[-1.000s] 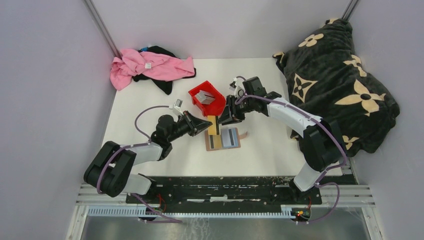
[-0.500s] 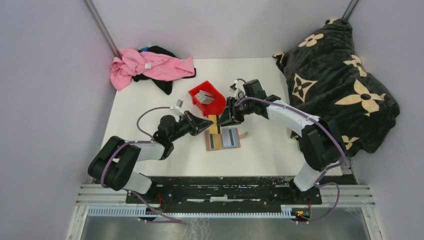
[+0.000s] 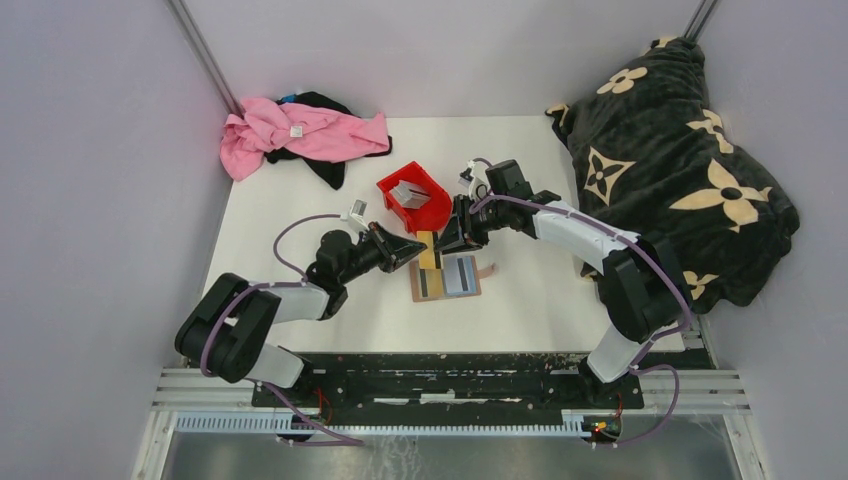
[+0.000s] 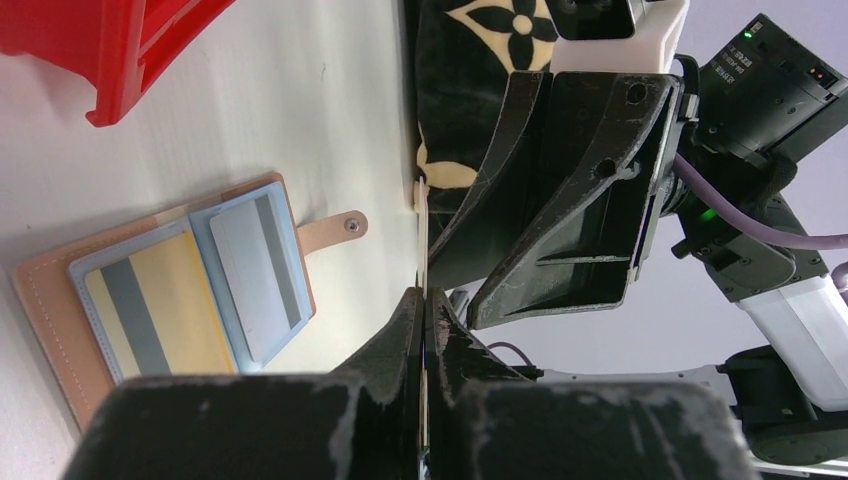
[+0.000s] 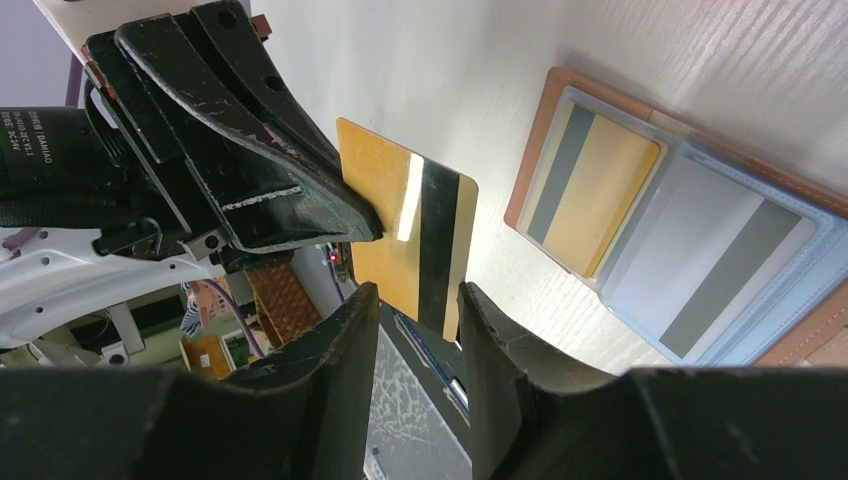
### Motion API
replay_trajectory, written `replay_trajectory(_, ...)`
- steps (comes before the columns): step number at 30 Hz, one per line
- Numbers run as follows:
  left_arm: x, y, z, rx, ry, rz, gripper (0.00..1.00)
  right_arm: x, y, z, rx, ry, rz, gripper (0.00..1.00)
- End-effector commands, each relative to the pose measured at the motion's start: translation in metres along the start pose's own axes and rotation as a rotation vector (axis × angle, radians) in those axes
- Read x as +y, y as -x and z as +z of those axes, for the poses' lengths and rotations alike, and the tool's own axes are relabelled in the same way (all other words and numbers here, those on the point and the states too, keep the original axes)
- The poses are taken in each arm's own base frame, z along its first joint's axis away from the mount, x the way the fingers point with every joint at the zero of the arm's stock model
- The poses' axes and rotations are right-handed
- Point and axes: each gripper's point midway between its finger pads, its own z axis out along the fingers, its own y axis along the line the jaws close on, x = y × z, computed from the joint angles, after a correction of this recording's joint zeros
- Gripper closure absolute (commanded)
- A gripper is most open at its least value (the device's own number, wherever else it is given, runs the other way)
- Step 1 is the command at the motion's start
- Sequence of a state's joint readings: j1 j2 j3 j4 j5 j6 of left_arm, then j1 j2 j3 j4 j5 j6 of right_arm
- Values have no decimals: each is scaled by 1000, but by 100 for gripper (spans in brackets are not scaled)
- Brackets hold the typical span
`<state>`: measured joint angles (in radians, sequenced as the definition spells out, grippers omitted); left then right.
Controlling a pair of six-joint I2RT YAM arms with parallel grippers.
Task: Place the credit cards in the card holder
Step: Pick up the credit card from the storage box.
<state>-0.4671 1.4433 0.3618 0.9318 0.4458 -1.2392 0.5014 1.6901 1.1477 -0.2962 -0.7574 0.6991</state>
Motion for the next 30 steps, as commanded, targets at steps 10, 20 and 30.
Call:
replay_trajectory(10,-26,11,0,-39,-66,37,97,-1,6,-1,-32,1,-50,59)
replay_trajectory(20,-26,0,10,-23,-100,-21,97,7,11,14,-31,122,22,62)
replay_trajectory(30,-16,-6,17,-19,-50,-28,77,13,13,9,-62,139,26,99)
